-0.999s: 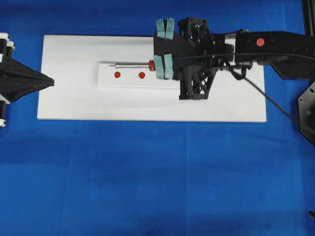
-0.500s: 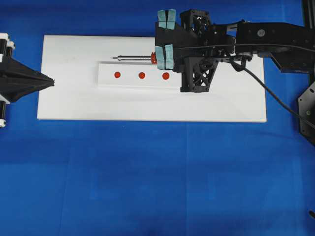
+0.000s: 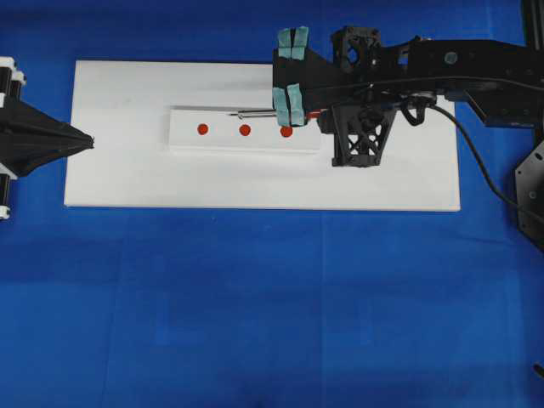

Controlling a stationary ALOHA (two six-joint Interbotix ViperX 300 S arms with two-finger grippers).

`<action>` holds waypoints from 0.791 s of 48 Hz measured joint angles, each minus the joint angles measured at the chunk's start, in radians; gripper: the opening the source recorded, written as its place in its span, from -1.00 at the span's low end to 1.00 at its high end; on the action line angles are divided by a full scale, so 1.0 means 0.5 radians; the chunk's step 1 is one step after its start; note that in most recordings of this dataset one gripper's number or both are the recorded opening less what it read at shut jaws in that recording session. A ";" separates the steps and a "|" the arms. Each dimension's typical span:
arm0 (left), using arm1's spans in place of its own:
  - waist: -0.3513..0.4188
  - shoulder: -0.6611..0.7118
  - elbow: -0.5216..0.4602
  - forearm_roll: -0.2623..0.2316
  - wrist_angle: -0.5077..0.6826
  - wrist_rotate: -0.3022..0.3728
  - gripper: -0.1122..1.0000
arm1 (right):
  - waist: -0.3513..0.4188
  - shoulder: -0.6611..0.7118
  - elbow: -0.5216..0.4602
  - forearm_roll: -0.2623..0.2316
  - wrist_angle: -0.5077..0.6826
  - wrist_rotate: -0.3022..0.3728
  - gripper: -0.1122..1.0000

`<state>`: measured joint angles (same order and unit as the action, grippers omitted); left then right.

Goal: Touch the tip of the soldering iron to the mark.
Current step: 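Carry the iron with the right gripper over the dotted white strip, then lower the iron tip with the right gripper onto the leftmost red dot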

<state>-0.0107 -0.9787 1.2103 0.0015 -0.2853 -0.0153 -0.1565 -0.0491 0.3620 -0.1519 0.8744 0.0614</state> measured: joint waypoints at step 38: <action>0.000 0.000 0.000 -0.003 0.006 0.000 -0.80 | 0.003 0.000 0.000 0.006 0.009 0.006 -0.68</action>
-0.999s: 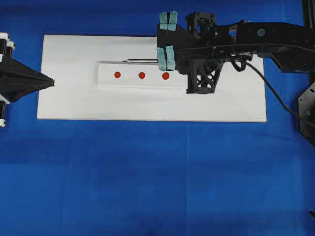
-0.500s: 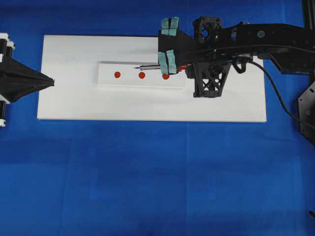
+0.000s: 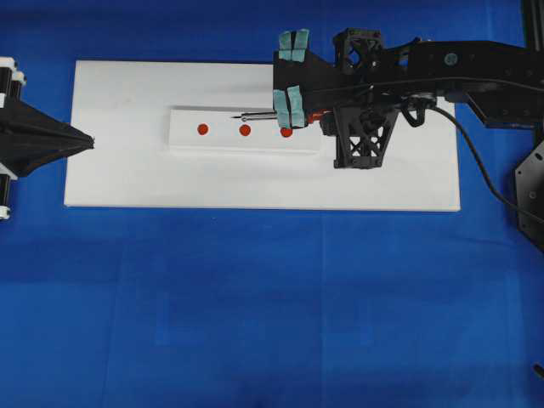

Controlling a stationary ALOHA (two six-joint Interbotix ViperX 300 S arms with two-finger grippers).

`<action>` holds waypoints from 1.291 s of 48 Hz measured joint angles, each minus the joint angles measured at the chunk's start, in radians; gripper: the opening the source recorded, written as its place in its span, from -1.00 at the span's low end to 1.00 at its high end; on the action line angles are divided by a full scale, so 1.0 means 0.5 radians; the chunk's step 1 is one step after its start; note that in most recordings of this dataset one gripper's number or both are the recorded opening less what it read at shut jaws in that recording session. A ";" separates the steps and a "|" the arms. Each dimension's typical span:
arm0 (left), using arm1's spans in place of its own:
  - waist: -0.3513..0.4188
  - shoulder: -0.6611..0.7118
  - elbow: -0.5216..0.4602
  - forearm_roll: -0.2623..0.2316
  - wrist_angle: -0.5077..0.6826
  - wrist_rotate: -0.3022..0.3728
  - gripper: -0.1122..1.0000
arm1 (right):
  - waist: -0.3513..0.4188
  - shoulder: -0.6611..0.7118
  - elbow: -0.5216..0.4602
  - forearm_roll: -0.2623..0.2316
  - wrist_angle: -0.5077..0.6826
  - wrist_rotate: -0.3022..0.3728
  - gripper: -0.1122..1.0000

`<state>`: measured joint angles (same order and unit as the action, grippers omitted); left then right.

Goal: Touch the tip of the soldering iron to the mark.
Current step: 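Lower the iron tip with the right gripper onto the leftmost red dot, then hold the iron tip on the leftmost red dot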

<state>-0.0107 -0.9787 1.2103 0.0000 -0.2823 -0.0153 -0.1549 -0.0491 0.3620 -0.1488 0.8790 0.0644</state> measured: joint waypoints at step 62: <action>0.003 0.000 0.000 0.000 0.000 0.000 -0.80 | 0.000 0.454 -0.150 0.003 -0.288 0.003 -0.68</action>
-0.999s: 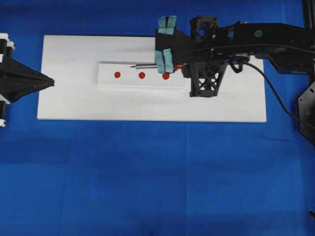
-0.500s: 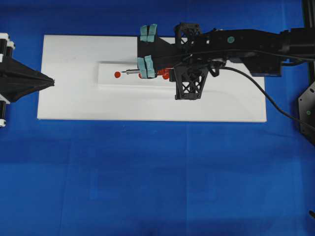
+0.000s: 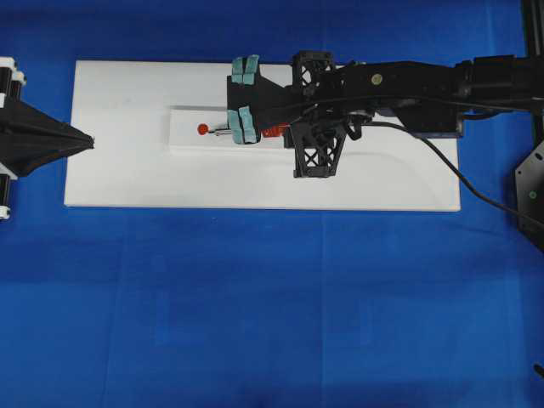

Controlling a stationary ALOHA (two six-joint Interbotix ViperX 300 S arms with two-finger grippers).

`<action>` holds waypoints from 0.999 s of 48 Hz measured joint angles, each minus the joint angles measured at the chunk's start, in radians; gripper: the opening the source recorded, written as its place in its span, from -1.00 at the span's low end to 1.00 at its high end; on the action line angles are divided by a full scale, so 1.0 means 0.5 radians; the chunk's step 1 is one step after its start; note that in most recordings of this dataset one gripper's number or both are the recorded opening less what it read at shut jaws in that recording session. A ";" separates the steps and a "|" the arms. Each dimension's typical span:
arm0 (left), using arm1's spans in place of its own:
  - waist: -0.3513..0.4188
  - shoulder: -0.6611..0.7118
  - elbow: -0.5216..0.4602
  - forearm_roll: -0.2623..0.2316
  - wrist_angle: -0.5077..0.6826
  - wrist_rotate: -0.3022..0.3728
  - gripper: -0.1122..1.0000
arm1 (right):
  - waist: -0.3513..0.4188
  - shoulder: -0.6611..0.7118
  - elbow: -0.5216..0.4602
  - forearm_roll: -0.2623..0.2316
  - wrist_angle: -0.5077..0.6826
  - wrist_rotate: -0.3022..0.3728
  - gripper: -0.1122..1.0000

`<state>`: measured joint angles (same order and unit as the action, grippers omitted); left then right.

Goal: Touch the tip of the soldering iron to the mark.
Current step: 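Hold the iron tip on the leftmost red dot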

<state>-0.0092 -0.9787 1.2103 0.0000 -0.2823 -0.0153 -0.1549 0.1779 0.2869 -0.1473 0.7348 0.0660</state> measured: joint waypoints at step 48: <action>0.000 0.000 0.000 0.000 0.000 0.000 -0.80 | -0.018 0.006 0.000 -0.006 -0.015 -0.018 -0.68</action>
